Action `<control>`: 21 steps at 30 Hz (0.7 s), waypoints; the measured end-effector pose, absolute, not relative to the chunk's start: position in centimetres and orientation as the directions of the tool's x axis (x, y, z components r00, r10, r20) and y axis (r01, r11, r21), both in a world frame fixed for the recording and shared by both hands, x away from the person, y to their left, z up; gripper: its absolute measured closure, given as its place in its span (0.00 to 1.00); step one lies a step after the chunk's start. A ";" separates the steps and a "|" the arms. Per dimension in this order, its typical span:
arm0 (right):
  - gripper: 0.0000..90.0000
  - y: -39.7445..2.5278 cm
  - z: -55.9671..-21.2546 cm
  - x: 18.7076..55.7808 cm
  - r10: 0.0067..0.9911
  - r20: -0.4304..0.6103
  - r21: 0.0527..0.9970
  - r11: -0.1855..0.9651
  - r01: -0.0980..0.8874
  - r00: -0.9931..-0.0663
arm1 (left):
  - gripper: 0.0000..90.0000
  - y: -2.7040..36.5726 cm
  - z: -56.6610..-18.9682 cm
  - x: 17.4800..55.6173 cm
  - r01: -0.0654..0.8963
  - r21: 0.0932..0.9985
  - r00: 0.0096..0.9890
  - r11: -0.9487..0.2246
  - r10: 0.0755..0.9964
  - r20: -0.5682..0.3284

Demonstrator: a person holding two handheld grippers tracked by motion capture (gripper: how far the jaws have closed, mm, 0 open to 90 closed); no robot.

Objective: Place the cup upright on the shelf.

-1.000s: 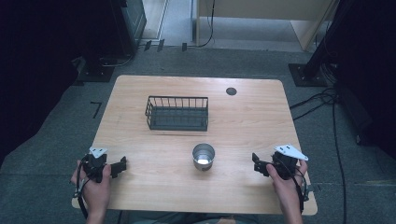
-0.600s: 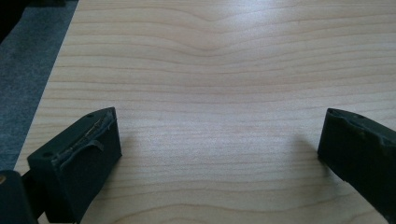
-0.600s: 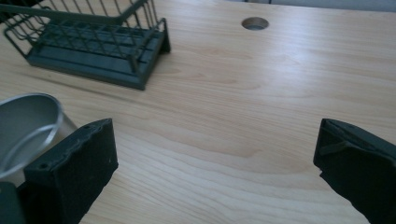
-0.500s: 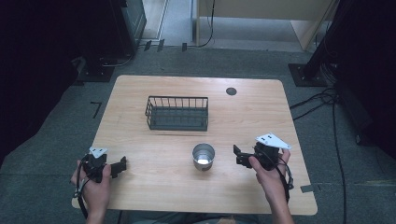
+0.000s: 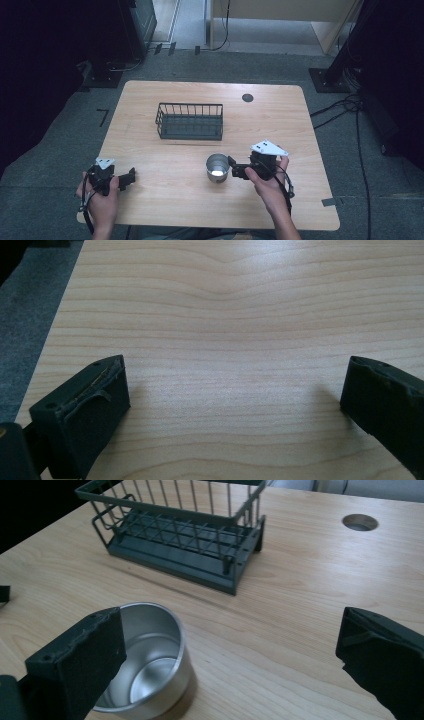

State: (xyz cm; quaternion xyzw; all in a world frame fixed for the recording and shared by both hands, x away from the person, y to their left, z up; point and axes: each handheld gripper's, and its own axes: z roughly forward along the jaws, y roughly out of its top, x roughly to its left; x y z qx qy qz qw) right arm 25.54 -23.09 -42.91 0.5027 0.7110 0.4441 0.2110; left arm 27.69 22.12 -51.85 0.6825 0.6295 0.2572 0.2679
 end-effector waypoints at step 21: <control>0.00 -17.3 -45.6 25.6 0.864 0.162 0.814 0.156 0.559 -0.477 | 0.00 22.1 -51.9 27.7 0.721 0.690 0.075 -0.064 0.997 0.014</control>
